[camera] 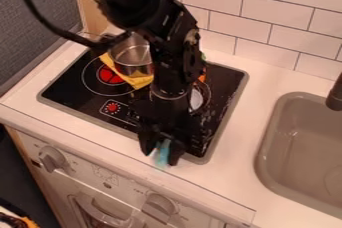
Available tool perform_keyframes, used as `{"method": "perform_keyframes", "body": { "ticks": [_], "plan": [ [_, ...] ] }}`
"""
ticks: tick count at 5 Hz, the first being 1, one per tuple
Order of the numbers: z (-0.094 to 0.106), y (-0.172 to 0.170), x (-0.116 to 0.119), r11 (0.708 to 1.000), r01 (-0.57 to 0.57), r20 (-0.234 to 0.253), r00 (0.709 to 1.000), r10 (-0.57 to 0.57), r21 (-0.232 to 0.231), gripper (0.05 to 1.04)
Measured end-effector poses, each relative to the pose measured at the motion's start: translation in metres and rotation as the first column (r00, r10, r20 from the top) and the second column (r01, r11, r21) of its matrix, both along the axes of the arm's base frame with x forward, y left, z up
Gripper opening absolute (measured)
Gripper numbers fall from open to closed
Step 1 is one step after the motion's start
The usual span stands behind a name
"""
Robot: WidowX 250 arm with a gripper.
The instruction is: Move blue spoon to the bottom corner of the side of the right burner
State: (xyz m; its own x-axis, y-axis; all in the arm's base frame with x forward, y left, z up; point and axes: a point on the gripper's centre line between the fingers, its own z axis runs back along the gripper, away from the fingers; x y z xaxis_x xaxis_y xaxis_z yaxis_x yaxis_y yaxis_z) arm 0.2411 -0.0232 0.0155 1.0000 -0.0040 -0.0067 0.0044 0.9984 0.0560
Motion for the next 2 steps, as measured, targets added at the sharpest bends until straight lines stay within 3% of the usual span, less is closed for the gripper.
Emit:
{"method": "perform_keyframes", "body": {
  "ticks": [1,2],
  "plan": [
    [0.024,0.003,-0.001,1.000,-0.005,0.087,0.996,0.005,0.006,0.980],
    [0.045,0.011,-0.004,1.000,-0.029,0.156,0.987,0.030,-0.004,1.007]
  ]
}}
